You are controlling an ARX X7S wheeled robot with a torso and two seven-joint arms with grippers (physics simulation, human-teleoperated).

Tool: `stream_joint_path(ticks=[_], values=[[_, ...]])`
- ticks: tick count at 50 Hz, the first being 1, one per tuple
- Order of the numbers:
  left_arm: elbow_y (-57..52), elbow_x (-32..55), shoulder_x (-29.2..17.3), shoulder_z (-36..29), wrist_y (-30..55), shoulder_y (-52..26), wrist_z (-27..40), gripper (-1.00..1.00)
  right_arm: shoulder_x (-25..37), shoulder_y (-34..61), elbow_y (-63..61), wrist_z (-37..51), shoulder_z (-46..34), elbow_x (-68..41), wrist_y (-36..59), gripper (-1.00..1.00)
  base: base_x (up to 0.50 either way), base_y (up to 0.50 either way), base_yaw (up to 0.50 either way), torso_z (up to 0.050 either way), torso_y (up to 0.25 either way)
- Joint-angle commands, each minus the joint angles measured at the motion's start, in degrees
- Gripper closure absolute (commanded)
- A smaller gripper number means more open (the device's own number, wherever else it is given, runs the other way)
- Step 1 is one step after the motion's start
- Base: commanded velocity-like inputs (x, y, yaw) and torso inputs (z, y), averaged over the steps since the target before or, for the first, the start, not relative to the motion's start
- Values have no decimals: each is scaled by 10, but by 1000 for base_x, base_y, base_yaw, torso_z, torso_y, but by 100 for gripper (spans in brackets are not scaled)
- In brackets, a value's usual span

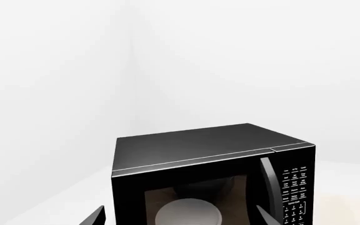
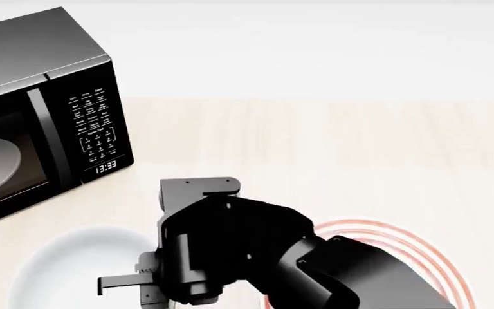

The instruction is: Put the white bowl to the right of the plate.

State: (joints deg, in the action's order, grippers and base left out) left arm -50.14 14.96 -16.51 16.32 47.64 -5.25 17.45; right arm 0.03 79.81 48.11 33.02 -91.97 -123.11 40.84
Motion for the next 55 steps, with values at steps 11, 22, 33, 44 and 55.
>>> stream_joint_path(ticks=[11, 22, 33, 44, 55], values=[[1, 6, -2, 2, -1, 3, 5, -100, 0, 51, -12, 64, 5, -45, 5, 100, 0, 0, 0, 0, 0], [2, 8, -3, -1, -2, 4, 8, -100, 105, 103, -133, 175, 71, -131, -22, 100, 0, 0, 0, 0, 0], [19, 3, -1, -13, -11, 3, 12, -100, 192, 160, -87, 183, 114, -193, 4, 100, 0, 0, 0, 0, 0], [25, 1, -1, -25, -12, -1, 17, -100, 250, 188, -13, 174, 109, -180, 19, 100, 0, 0, 0, 0, 1], [46, -4, 2, -44, -36, 6, 15, -100, 324, 180, 46, 156, 112, -178, 13, 100, 0, 0, 0, 0, 0]])
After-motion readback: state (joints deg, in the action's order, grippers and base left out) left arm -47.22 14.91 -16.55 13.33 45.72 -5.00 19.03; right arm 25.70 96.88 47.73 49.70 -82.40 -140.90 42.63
